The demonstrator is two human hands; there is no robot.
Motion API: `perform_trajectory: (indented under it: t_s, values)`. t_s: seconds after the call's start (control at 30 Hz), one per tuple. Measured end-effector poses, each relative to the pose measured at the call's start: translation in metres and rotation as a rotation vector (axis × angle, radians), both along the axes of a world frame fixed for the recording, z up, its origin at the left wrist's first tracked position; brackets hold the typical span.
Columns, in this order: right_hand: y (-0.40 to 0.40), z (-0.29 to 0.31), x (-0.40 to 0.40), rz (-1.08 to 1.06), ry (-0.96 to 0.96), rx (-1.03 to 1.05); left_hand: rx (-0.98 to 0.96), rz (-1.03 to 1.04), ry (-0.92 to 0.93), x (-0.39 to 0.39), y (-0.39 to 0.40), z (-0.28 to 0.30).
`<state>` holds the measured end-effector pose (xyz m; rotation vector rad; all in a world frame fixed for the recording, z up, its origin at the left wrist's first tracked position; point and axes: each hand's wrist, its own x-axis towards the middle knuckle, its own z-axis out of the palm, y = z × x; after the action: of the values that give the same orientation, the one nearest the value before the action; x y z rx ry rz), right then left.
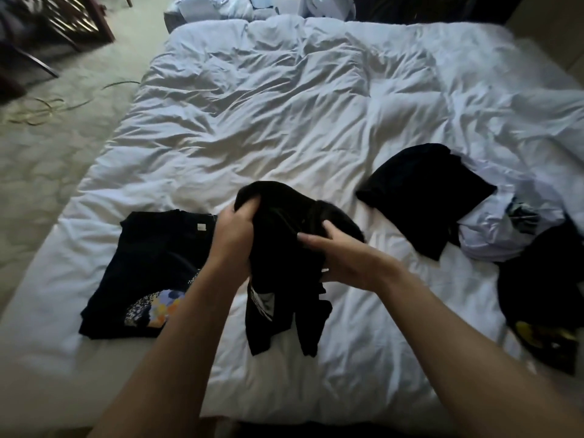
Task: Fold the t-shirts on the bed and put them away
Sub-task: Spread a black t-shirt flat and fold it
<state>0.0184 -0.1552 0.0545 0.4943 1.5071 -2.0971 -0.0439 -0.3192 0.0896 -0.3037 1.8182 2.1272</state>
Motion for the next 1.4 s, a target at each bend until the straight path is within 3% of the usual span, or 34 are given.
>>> perform_trajectory:
  t_s: [0.1,0.23,0.37,0.47,0.53,0.77,0.97,1.1,1.13,1.2,1.23,1.3,1.37,1.4]
  values:
    - [0.001,0.013,0.007,0.006,0.108,-0.044,0.002,0.028,-0.078,-0.01,0.002,0.014]
    - [-0.002,0.041,0.002,-0.167,0.187,-0.19,-0.009,0.016,-0.05,-0.018,-0.001,0.011]
    - [-0.015,0.065,-0.008,-0.281,0.197,-0.217,-0.381,-0.105,0.254,0.004,-0.004,0.008]
    - [-0.027,0.076,-0.012,-0.399,0.196,-0.248,-0.404,-0.244,0.62,0.032,-0.011,-0.004]
    - [-0.033,0.079,-0.013,-0.478,0.189,-0.232,-0.407,-0.292,0.715,0.042,-0.013,-0.007]
    - [-0.032,0.09,-0.01,-0.67,0.214,-0.109,-0.157,-0.476,0.385,0.018,-0.025,0.002]
    - [-0.015,0.092,-0.011,-0.662,0.139,0.448,-0.004,-0.394,0.281,-0.008,-0.041,0.038]
    - [-0.006,0.087,-0.014,-0.665,0.039,0.449,0.055,-0.29,0.164,-0.021,-0.034,0.073]
    - [-0.008,0.083,-0.014,-0.686,0.026,0.537,0.058,-0.264,0.155,-0.024,-0.03,0.081]
    - [-0.022,0.081,-0.006,-0.748,0.137,0.987,0.072,-0.209,0.117,-0.031,-0.022,0.095]
    - [-0.034,0.079,0.004,-0.815,0.31,1.131,0.088,-0.169,0.084,-0.032,-0.017,0.101]
    - [-0.066,0.081,0.021,-0.755,0.555,1.043,0.128,-0.097,0.001,-0.034,-0.005,0.106]
    - [-0.085,0.069,0.026,-0.565,0.588,0.962,0.179,-0.035,-0.086,-0.034,0.004,0.109]
    - [-0.09,0.063,0.025,-0.51,0.582,1.05,0.196,-0.004,-0.113,-0.036,0.008,0.109]
